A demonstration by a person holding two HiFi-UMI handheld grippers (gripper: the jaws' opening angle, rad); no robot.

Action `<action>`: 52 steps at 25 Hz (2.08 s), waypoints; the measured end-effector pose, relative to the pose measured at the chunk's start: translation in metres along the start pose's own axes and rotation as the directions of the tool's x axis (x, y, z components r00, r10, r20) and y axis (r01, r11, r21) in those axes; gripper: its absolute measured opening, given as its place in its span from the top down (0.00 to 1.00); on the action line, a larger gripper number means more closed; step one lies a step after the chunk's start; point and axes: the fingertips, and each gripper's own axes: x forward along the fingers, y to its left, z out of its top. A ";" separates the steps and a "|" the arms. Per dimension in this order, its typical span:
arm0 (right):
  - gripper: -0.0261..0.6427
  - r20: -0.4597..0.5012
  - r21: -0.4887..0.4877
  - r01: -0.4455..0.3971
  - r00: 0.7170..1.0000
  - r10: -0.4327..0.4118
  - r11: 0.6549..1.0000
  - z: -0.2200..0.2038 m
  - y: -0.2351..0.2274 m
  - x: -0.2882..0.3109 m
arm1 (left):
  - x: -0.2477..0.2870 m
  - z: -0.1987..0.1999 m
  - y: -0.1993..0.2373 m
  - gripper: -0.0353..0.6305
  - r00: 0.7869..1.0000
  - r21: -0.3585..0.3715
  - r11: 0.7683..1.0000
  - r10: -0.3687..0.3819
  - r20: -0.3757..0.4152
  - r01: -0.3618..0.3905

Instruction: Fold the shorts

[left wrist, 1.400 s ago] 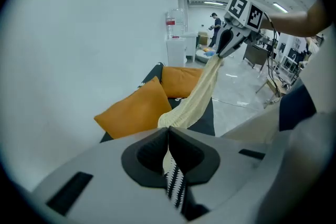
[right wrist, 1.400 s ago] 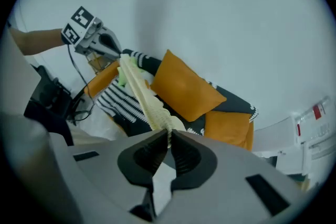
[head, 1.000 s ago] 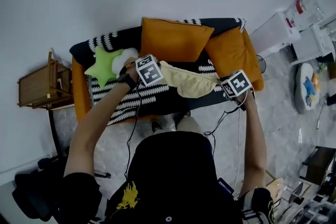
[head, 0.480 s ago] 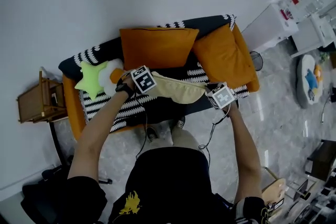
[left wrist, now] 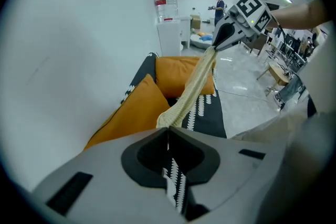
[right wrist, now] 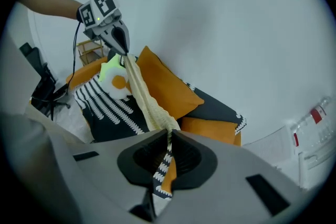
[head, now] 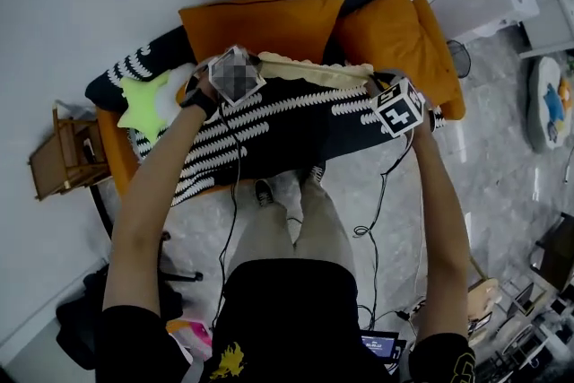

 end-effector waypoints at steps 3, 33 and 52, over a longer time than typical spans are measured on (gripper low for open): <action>0.90 0.042 0.000 0.058 0.997 -0.058 0.998 -0.018 0.028 0.008 | 0.005 -0.009 -0.008 0.91 0.996 0.068 0.996 0.045 0.081 -0.050; 0.50 -0.145 0.177 -0.185 0.967 0.212 0.967 -0.270 0.259 0.219 | 0.245 -0.328 -0.270 0.57 0.971 -0.633 0.738 -0.147 0.188 0.234; 0.62 -0.136 -0.376 -0.526 0.845 0.516 0.763 -0.226 0.081 0.416 | 0.350 -0.147 -0.422 0.62 0.937 -0.976 -0.127 0.326 0.127 0.176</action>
